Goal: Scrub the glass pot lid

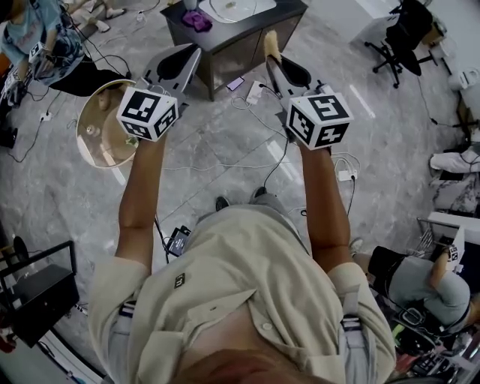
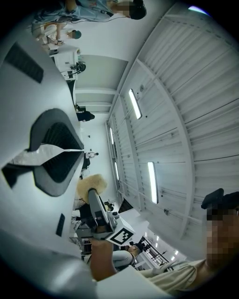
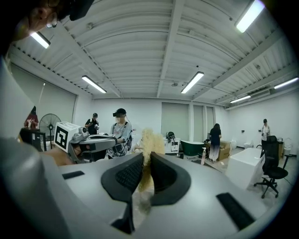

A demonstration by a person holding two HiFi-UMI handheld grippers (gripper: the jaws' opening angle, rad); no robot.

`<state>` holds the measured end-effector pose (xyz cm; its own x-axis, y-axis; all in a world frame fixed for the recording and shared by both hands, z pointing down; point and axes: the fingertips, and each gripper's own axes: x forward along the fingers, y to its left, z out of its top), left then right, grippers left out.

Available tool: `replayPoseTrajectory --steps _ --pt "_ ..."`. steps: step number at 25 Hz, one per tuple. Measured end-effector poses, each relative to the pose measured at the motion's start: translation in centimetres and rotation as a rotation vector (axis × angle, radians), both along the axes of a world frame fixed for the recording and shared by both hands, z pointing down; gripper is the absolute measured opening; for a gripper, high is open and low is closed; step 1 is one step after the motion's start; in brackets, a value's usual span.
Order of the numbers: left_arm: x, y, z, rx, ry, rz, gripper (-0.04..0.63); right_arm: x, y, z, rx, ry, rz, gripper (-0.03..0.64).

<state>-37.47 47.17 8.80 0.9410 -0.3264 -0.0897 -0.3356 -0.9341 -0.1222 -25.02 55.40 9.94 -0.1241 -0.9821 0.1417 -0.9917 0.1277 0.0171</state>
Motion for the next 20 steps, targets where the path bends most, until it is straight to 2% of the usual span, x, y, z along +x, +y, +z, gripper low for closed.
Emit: replayPoseTrajectory --steps 12,20 --pt "2.9 -3.3 1.7 -0.019 -0.052 -0.039 0.025 4.0 -4.3 0.7 0.026 -0.088 -0.029 0.043" --pt "10.1 -9.2 2.9 -0.032 -0.082 -0.088 0.025 12.1 -11.5 1.3 0.035 -0.113 -0.079 0.043"
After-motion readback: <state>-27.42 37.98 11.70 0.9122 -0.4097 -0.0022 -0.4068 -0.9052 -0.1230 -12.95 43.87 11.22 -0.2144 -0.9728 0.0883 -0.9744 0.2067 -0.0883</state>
